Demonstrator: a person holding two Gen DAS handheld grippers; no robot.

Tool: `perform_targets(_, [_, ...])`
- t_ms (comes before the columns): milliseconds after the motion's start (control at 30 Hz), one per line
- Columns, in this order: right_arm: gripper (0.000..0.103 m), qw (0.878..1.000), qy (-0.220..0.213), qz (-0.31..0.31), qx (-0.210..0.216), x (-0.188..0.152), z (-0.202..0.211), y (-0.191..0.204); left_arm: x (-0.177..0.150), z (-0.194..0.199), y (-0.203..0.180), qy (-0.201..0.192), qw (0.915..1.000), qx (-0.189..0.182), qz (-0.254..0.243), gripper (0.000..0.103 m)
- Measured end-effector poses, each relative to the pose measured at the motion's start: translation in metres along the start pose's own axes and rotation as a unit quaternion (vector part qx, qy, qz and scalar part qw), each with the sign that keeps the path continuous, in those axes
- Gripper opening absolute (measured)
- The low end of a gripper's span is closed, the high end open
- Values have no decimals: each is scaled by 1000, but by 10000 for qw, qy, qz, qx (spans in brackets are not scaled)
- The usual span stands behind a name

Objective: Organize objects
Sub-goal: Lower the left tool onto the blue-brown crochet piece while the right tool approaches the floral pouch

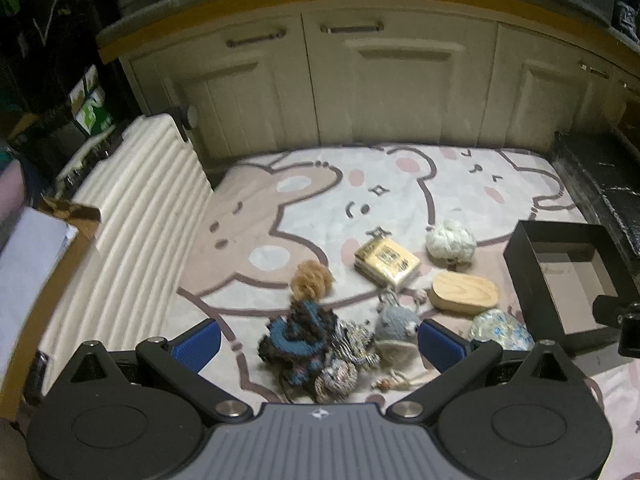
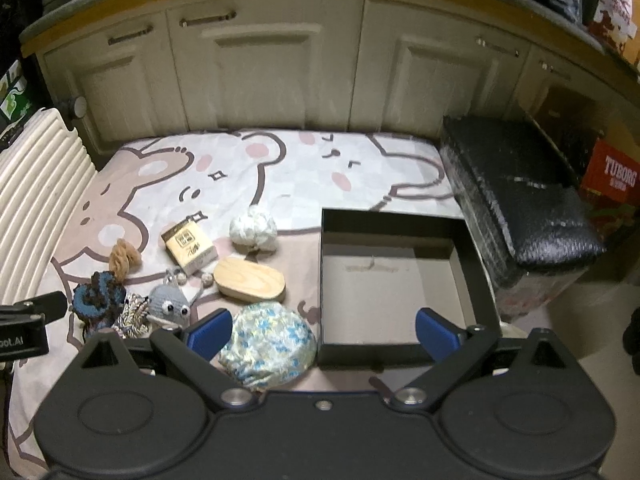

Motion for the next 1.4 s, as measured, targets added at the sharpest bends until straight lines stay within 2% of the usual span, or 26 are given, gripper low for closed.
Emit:
perform_targets(100, [99,10000,-52,-58,-34,9,3,1,11,4,4,-104,9999,-28,-4,103])
perform_targets(167, [99,9990,-62,-400,-198,15,6,-2,23,7,9,-187,9998,-35,26,103])
perform_targets(267, [99,9982,-101,-517,-271,28,7,0,40,11,14,-340,9994,31,55,103])
perform_targets(500, [99,9962,-106,-846,-152,54,-4,9,74,7,24,-470,9986,-29,221,103])
perform_targets(533, [99,9849,-103,-1640,-554,55,-7,2,78,3,25,-468,9986,-77,230,103])
perform_targets(700, [99,9775,154,-2056,-445,49,-32,0,78,-30,25,-230,9997,-92,64,103])
perform_targets(767, [99,9735,284,-2235,-392,43,-43,0,71,-46,23,-143,9995,-171,-222,103])
perform_targets(933, [99,9479,618,-3122,-125,19,-71,-4,49,-80,27,152,9972,-315,-654,103])
perform_targets(1033, [99,9312,758,-3563,-106,5,-83,-6,38,-96,30,315,9954,-430,-801,103])
perform_targets(1133, [100,9230,889,-3742,-148,-5,-93,-4,29,-108,34,440,9936,-469,-928,103])
perform_targets(1400, [100,8707,1110,-4791,-67,-28,-117,-4,10,-136,35,711,9843,-710,-1453,103])
Point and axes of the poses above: each gripper's, at about its wrist camera, not at the fingertips, and z roughly against the way its jaws point, y to its left, x to its top, the point moved 8 cm from there along -z, roughly the way its jaws point, and after that the axes turned 5 degrees about y, right-handed, at the moved point
